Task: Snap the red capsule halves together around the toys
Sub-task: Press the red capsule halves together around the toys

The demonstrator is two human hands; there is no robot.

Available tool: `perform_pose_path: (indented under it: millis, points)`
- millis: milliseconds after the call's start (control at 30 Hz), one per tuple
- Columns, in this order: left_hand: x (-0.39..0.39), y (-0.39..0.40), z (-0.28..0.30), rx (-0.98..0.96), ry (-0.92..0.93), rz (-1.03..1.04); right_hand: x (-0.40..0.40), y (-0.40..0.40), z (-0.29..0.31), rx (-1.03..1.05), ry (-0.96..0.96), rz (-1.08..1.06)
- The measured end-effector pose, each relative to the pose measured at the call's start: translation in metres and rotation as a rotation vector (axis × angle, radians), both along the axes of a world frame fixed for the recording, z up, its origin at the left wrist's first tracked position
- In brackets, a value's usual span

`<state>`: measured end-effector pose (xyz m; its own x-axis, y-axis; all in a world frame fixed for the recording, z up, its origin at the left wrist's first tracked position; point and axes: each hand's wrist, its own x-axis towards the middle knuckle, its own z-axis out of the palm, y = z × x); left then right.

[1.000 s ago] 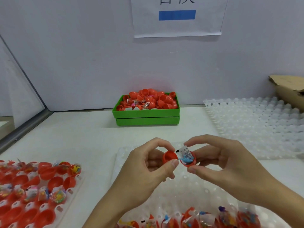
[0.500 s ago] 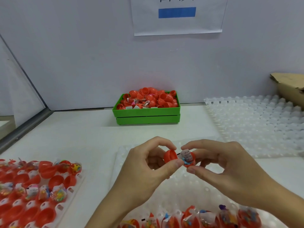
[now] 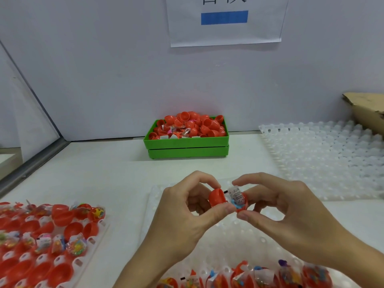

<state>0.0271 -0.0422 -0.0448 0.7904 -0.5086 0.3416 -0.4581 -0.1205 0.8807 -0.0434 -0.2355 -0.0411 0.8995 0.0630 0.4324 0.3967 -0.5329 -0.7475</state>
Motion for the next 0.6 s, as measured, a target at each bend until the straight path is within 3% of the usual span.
perform_pose_path:
  millis: [267, 600]
  points:
    - [-0.0001, -0.0015, -0.0033, 0.026, -0.117, 0.010, -0.0029, 0.0047, 0.0015, -0.250, -0.133, -0.012]
    - [-0.0028, -0.0024, -0.0031, 0.049, -0.136, 0.007, -0.0045, 0.0030, 0.0004, -0.337, -0.068, -0.040]
